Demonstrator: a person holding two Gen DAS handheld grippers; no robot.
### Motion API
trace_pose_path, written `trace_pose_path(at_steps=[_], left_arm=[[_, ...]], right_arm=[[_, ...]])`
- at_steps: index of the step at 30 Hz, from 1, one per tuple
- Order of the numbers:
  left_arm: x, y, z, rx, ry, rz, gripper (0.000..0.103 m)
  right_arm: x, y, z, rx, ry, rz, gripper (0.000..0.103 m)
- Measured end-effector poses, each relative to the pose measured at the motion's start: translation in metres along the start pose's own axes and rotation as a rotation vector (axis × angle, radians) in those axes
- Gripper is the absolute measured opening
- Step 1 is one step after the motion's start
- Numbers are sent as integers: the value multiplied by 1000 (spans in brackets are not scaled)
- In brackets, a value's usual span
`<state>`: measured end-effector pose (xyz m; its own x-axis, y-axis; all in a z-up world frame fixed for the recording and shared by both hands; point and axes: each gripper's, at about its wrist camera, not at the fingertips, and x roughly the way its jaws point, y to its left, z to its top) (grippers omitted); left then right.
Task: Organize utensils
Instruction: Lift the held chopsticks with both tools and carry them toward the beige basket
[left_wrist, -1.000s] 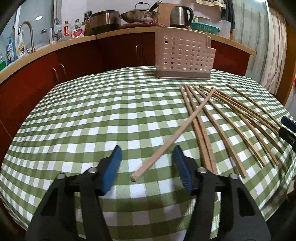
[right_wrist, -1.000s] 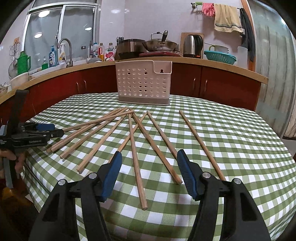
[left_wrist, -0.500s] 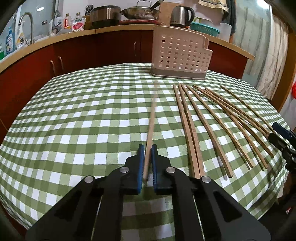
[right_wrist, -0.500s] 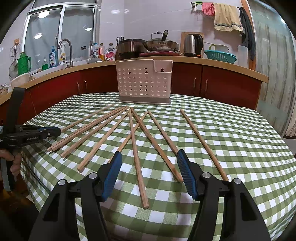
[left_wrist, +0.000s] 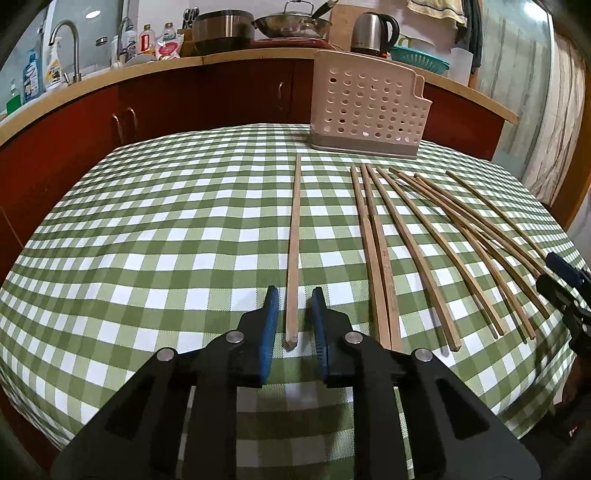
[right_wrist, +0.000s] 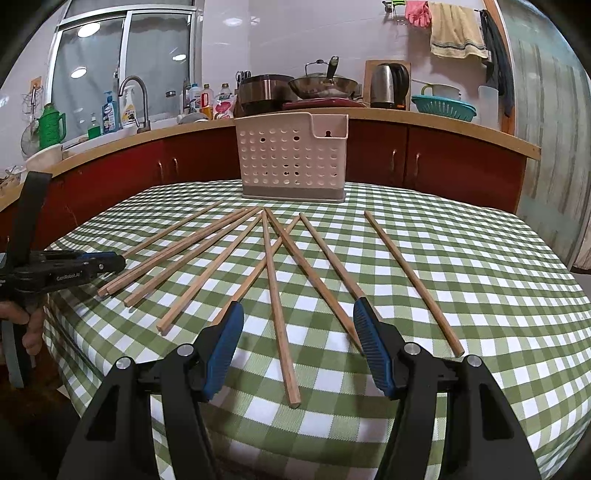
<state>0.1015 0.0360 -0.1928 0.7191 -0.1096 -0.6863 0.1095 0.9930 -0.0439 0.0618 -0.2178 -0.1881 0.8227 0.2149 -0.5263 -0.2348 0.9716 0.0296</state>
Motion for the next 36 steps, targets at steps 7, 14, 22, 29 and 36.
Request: trace_pose_path(at_steps=[7,14,22,29,36], left_arm=[[-1,4,-2,-16,-5,5,7],[-2,2,-2,-5,-6,7,7],[-3,2,-2,-5,-7,6,7],[-15,0,0,8,-49,18,7],[-37,1,9,4,-134,33,7]], right_arm=[[0,-3,-6,2,20,35,49],[5,-8,-13,14,74,55,29],[5,-8,-15,14,75,65,9],[-8,-2,-8,-6,30,56,7],[-24,0,8,-13,-39,40,7]])
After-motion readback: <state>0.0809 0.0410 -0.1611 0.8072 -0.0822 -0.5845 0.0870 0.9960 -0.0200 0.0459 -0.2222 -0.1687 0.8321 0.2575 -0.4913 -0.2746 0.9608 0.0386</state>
